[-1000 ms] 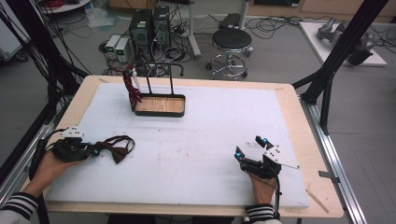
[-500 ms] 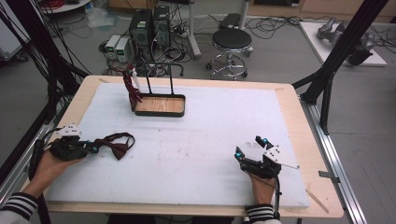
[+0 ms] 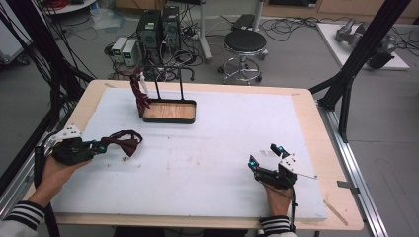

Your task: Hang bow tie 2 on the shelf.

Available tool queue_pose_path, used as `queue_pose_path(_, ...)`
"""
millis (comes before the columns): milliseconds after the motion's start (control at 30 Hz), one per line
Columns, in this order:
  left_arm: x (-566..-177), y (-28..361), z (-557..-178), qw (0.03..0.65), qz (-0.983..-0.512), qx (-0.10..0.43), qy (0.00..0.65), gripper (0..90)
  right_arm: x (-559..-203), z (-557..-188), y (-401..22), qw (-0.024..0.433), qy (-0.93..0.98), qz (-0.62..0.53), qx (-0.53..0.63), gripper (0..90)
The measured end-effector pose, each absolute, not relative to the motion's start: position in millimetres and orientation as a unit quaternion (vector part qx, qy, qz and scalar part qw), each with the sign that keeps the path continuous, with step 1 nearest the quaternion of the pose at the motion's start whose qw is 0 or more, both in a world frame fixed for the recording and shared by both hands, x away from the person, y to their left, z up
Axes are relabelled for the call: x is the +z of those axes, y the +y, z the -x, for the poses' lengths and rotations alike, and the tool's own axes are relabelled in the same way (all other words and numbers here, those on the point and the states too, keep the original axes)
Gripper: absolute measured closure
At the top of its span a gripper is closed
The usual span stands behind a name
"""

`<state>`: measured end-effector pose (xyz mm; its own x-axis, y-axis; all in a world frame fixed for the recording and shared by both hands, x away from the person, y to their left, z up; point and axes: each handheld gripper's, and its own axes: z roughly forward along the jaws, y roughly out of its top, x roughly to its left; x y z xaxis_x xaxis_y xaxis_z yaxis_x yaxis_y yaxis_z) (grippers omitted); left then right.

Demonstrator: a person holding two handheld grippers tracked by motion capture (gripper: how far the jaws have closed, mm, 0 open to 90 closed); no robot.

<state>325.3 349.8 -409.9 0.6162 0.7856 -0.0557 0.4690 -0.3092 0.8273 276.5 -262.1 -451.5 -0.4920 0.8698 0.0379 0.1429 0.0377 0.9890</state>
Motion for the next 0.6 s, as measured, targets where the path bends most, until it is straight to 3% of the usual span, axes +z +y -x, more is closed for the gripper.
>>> queue_pose_path(600,-387,338,-332,0.484,-0.751,0.213,0.396,77.2,-452,-277,-262,0.317,0.646,-0.391,0.574,10.9)
